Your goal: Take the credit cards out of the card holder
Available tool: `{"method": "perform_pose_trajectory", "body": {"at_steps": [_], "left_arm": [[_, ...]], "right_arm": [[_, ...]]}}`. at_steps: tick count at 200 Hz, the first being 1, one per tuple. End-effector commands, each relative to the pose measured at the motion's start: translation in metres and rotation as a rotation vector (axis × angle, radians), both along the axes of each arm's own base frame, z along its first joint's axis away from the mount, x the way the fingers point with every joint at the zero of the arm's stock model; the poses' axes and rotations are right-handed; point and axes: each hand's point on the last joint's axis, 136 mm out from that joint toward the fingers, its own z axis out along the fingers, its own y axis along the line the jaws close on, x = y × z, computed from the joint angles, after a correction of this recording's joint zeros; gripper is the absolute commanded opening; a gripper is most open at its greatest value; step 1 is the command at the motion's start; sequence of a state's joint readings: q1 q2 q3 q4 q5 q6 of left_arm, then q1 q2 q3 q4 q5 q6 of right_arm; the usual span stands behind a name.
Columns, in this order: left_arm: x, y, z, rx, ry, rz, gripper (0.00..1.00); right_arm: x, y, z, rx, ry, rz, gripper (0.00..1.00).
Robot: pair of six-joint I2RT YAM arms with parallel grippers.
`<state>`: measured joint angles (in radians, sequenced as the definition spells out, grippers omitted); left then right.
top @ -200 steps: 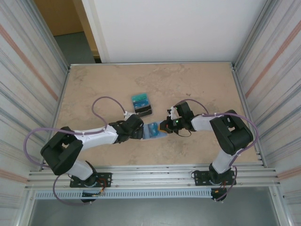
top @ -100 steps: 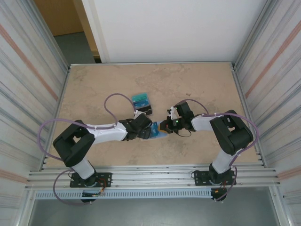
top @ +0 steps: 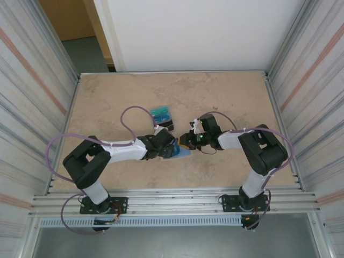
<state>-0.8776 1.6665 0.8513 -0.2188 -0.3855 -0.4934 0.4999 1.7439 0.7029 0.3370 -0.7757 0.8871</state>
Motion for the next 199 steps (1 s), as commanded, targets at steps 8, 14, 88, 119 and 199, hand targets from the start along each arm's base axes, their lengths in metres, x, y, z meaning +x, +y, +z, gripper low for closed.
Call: {"method": "perform_pose_trajectory", "body": {"at_steps": [8,14,88,119,199], "left_arm": [[-0.012,0.012,-0.018,0.079,0.061,-0.019,0.99],[-0.011,0.012,-0.018,0.078,0.06,-0.018,0.99],[-0.019,0.025,-0.013,0.087,0.058,0.01,0.99],[-0.022,0.028,-0.002,0.06,0.046,0.013,0.99],[-0.011,-0.018,0.092,-0.138,-0.128,-0.268,0.99]], "right_arm": [[-0.005,0.009,-0.004,0.02,0.018,0.022,0.21],[-0.005,0.01,-0.005,0.013,0.018,0.022,0.21],[-0.001,-0.017,-0.003,-0.197,-0.074,0.001,0.07],[0.001,-0.041,0.007,-0.353,-0.157,0.006,0.07],[-0.014,-0.045,0.069,-0.364,-0.451,0.168,0.06]]}}
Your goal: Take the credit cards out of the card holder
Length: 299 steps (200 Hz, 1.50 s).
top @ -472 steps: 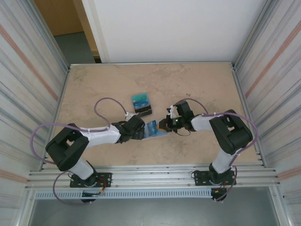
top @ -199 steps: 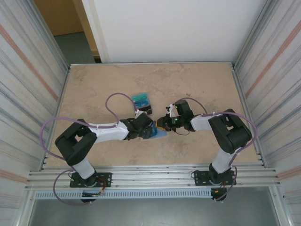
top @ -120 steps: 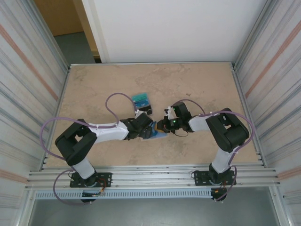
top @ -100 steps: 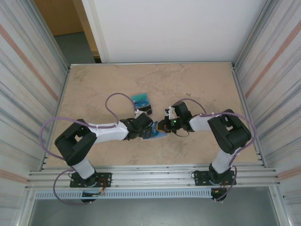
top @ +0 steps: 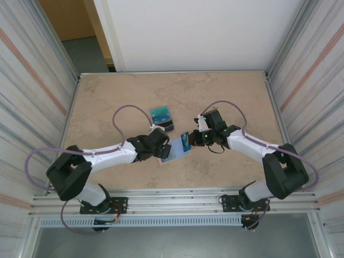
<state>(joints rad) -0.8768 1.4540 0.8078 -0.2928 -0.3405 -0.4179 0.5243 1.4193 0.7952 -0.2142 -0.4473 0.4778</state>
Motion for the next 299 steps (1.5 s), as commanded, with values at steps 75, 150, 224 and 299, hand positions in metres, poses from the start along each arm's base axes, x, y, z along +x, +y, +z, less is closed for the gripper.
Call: {"method": "perform_pose_trajectory", "body": {"at_steps": [75,150,224,299], "left_arm": [[-0.011,-0.047,0.116,-0.237,-0.223,-0.734,0.78],[-0.037,-0.068,0.139,-0.393,-0.233,-0.971,0.6],[-0.053,-0.084,0.144,-0.487,-0.14,-1.085,0.17],[-0.061,-0.082,0.144,-0.49,-0.134,-1.077,0.0]], "right_arm": [[-0.038,0.027,0.089,0.038,-0.407,0.455,0.06],[-0.063,0.038,0.119,0.092,-0.471,0.665,0.08],[-0.07,0.044,0.121,0.115,-0.45,0.749,0.09],[-0.05,0.04,0.124,0.121,-0.474,0.648,0.47]]}}
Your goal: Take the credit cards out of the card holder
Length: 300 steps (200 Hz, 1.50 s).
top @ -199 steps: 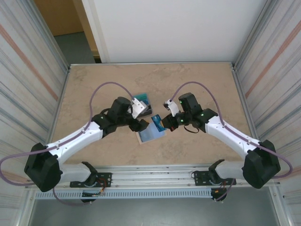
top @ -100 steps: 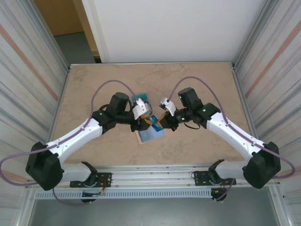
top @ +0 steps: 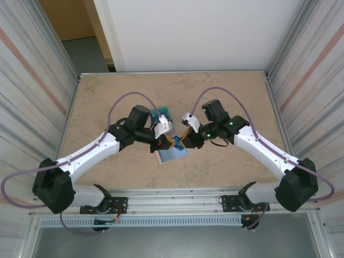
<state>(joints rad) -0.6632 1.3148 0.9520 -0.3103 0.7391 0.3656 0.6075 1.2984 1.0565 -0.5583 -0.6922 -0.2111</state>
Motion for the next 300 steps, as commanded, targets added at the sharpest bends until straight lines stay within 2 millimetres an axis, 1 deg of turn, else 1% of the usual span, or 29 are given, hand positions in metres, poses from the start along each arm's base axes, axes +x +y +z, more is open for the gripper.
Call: {"method": "perform_pose_trajectory", "body": {"at_steps": [1,11,23,34,50,73,88,121,143,178,197,218,256,267,284,300], "left_arm": [[-0.001,-0.003,0.019,-0.047,-0.039,0.002,0.0],[0.002,0.0,0.022,-0.056,-0.055,0.037,0.0],[0.004,0.005,0.025,-0.072,-0.061,0.094,0.0],[0.006,0.009,0.031,-0.098,-0.068,0.14,0.0],[0.009,0.016,0.041,-0.159,-0.072,0.228,0.0],[0.011,0.028,0.057,-0.283,-0.071,0.346,0.0],[0.011,0.035,0.065,-0.361,-0.062,0.402,0.0],[0.011,0.045,0.07,-0.46,-0.026,0.477,0.0],[0.011,0.046,0.074,-0.486,-0.013,0.487,0.0],[0.012,0.047,0.087,-0.551,-0.003,0.498,0.0],[0.011,0.047,0.091,-0.577,0.001,0.494,0.0],[0.01,0.047,0.094,-0.589,0.006,0.487,0.0],[0.009,0.047,0.094,-0.594,0.015,0.487,0.0],[0.009,0.047,0.094,-0.599,0.017,0.485,0.0],[0.009,0.046,0.094,-0.602,0.021,0.484,0.0],[0.009,0.046,0.094,-0.605,0.024,0.48,0.0]], "right_arm": [[0.008,0.001,0.014,0.064,-0.009,-0.029,0.48],[0.016,-0.005,0.016,0.092,-0.003,-0.071,0.59],[0.025,-0.012,0.02,0.139,-0.002,-0.121,0.68],[0.031,-0.018,0.028,0.193,-0.012,-0.164,0.73],[0.036,-0.025,0.035,0.273,-0.026,-0.219,0.77],[0.036,-0.031,0.049,0.394,-0.049,-0.262,0.8],[0.034,-0.03,0.06,0.472,-0.062,-0.262,0.81],[0.031,-0.026,0.073,0.577,-0.054,-0.236,0.8],[0.029,-0.016,0.077,0.603,-0.048,-0.195,0.79],[0.023,0.01,0.078,0.614,-0.036,-0.11,0.77],[0.022,0.024,0.079,0.617,-0.024,-0.065,0.74],[0.023,0.033,0.082,0.631,-0.017,-0.031,0.68],[0.023,0.034,0.091,0.658,-0.036,-0.016,0.43],[0.021,0.034,0.094,0.662,-0.042,-0.008,0.36],[0.017,0.033,0.096,0.665,-0.044,0.009,0.21],[0.01,0.033,0.099,0.669,-0.047,0.038,0.13]]}}
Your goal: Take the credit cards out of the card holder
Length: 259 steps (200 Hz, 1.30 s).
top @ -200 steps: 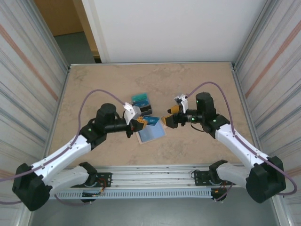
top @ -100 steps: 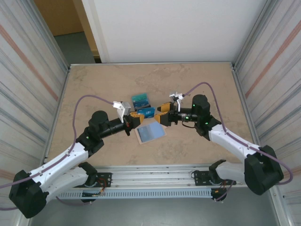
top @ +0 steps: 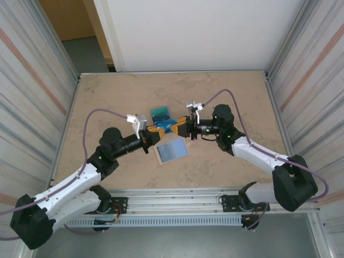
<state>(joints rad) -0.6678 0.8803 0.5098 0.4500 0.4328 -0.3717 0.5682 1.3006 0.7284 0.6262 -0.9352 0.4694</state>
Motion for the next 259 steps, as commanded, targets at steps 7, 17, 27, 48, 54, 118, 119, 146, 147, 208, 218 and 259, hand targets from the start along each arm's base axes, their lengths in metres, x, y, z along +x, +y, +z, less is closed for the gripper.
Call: {"method": "perform_pose_trajectory", "body": {"at_steps": [7,17,27,48,54,118,119,146,147,208,218,259], "left_arm": [[-0.003,0.001,0.011,-0.042,-0.028,-0.009,0.0],[-0.003,0.001,0.011,-0.039,-0.025,-0.01,0.0],[-0.002,0.002,0.01,-0.029,-0.025,-0.007,0.0],[-0.003,0.009,0.011,0.026,-0.04,0.013,0.27],[-0.003,0.013,0.013,0.045,-0.053,0.023,0.33],[-0.017,0.033,0.034,0.365,-0.196,-0.024,0.58],[-0.018,0.033,0.035,0.369,-0.199,-0.031,0.58],[-0.013,0.021,0.028,0.475,-0.203,-0.124,0.56],[-0.012,0.02,0.026,0.479,-0.2,-0.128,0.56],[-0.012,-0.015,0.022,0.477,-0.144,-0.37,0.48],[-0.012,-0.018,0.017,0.483,-0.134,-0.391,0.45],[-0.018,-0.026,0.002,0.515,-0.086,-0.475,0.4]], "right_arm": [[-0.014,0.0,0.027,0.048,-0.078,0.058,0.11],[-0.017,0.0,0.027,0.044,-0.085,0.063,0.06],[-0.019,-0.001,0.027,0.035,-0.092,0.063,0.03],[-0.018,-0.004,0.019,-0.029,-0.098,0.029,0.0],[-0.018,-0.006,0.016,-0.055,-0.098,0.017,0.0],[-0.021,-0.022,-0.011,-0.298,-0.096,-0.03,0.0],[-0.021,-0.022,-0.012,-0.299,-0.096,-0.029,0.0],[-0.03,-0.023,-0.012,-0.32,-0.103,0.006,0.0],[-0.031,-0.023,-0.012,-0.321,-0.103,0.008,0.0],[-0.039,-0.021,-0.016,-0.36,-0.104,0.048,0.0],[-0.04,-0.021,-0.015,-0.357,-0.105,0.054,0.0],[-0.039,-0.02,-0.013,-0.357,-0.113,0.059,0.01]]}}
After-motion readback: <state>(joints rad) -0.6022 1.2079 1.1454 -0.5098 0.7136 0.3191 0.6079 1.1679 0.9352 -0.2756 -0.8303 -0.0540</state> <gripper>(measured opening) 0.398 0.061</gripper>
